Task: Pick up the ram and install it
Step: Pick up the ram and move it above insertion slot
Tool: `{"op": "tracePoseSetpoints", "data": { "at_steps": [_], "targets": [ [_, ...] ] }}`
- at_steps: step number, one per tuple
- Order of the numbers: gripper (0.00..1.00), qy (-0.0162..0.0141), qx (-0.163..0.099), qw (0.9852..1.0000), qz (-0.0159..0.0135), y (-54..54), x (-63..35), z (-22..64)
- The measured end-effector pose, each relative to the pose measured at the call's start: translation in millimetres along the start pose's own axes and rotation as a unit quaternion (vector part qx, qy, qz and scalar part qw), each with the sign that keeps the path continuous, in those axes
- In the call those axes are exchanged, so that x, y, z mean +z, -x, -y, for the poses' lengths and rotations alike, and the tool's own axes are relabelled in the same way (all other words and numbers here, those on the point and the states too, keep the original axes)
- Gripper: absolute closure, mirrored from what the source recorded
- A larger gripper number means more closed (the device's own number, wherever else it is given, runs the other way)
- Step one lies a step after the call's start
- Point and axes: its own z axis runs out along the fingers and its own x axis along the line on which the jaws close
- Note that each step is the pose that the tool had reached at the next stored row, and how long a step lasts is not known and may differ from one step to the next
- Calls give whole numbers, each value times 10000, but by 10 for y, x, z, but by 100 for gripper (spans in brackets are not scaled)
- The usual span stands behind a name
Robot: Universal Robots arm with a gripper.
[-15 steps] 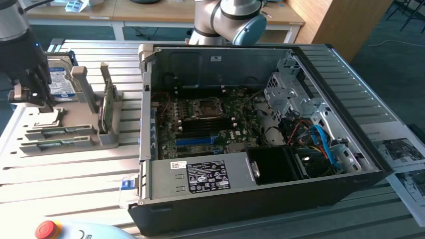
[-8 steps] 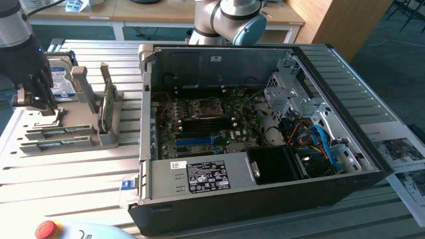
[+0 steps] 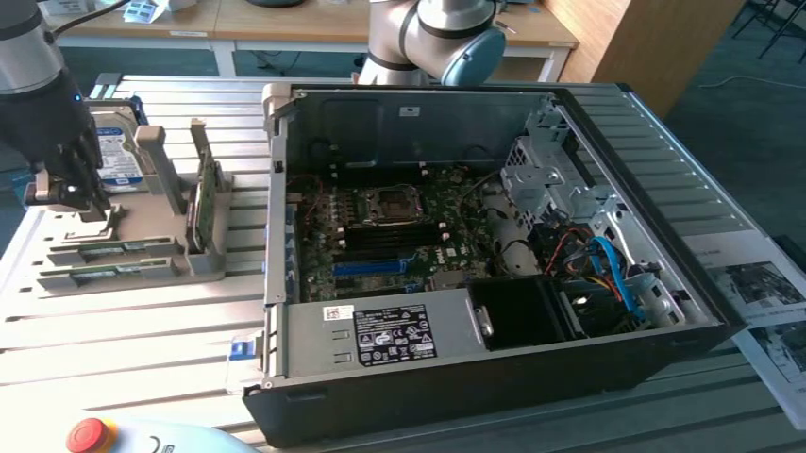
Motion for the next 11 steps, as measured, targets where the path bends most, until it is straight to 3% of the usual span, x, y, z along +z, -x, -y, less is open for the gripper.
{"op": "tracePoseSetpoints", "data": {
  "at_steps": [6, 11],
  "targets": [
    [76, -1, 1, 10000, -9, 3, 2, 0],
    [76, 2, 3, 10000, -57, 12, 1, -2]
  ]
}}
